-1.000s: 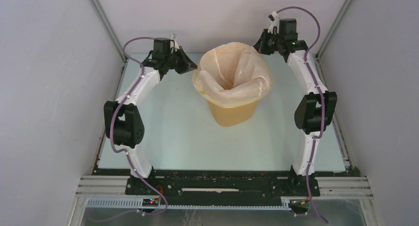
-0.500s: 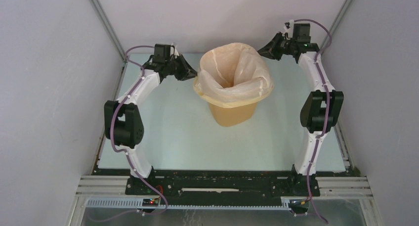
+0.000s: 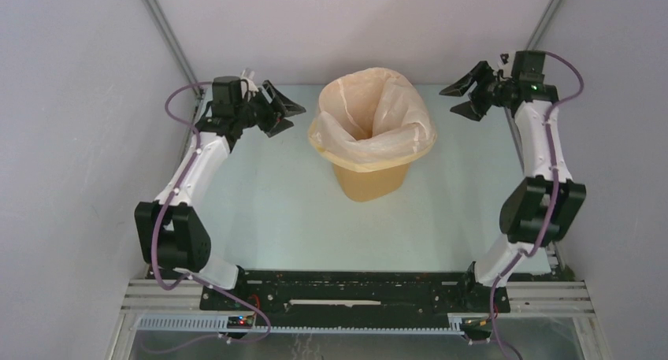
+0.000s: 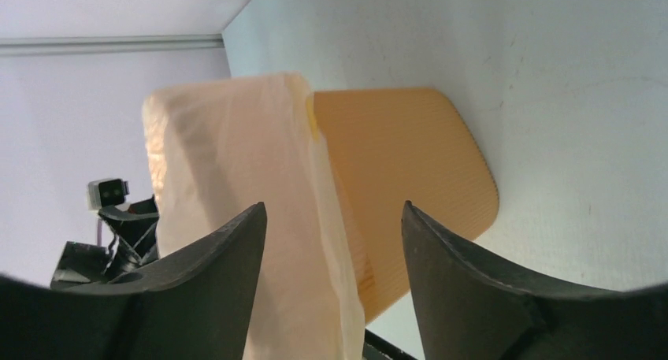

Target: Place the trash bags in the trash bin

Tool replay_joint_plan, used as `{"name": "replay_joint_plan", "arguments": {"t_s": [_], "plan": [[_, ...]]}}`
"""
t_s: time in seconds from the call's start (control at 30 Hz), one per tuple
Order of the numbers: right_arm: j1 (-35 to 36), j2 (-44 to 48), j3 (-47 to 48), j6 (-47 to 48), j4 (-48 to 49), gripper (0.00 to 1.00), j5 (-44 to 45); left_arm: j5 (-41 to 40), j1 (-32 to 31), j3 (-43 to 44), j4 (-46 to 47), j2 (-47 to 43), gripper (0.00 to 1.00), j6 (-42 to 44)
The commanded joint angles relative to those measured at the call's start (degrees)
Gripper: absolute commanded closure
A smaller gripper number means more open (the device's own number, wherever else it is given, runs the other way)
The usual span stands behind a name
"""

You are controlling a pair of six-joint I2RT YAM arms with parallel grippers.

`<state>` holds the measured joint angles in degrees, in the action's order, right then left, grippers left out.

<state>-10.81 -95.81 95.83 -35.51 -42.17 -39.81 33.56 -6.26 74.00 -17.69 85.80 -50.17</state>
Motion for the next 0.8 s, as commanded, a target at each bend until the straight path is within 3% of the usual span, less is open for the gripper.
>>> {"name": "replay_joint_plan", "arguments": {"t_s": [0.0,0.1,0.27,0.37,0.47,0.57,0.6,0.77], "plan": [[0.69,10.20,-13.97,-1.33,6.44,0.21,-7.13,7.00,-0.54,-10.47,14.06,-2.84,0.26,-12.23],[0.60,16.93,-24.69,-5.47,14.02,0.18,-9.16,7.18,-1.04,-14.16,17.38,-4.12,0.25,-14.99],[1.62,18.03,-31.29,-9.14,21.04,0.22,-11.70,8.74,-5.16,-17.02,26.40,-1.97,0.28,-20.32],[1.73,17.94,-33.74,-12.54,25.38,0.37,-13.11,7.86,-8.04,-19.52,34.24,-0.65,0.33,-26.04],[1.78,18.68,-35.39,-13.91,27.81,0.58,-12.92,7.74,-9.55,-20.17,38.57,1.06,0.50,-28.80],[1.22,19.31,-35.54,-12.21,26.19,0.80,-11.57,6.47,-9.78,-21.34,36.42,0.64,0.64,-26.70],[1.07,19.30,-35.59,-11.07,25.61,0.82,-11.40,6.21,-9.74,-21.90,34.86,0.46,0.70,-25.64],[0.96,17.93,-37.57,-5.79,24.95,0.80,-10.59,5.90,-9.69,-24.21,31.81,0.10,0.75,-22.12]]}}
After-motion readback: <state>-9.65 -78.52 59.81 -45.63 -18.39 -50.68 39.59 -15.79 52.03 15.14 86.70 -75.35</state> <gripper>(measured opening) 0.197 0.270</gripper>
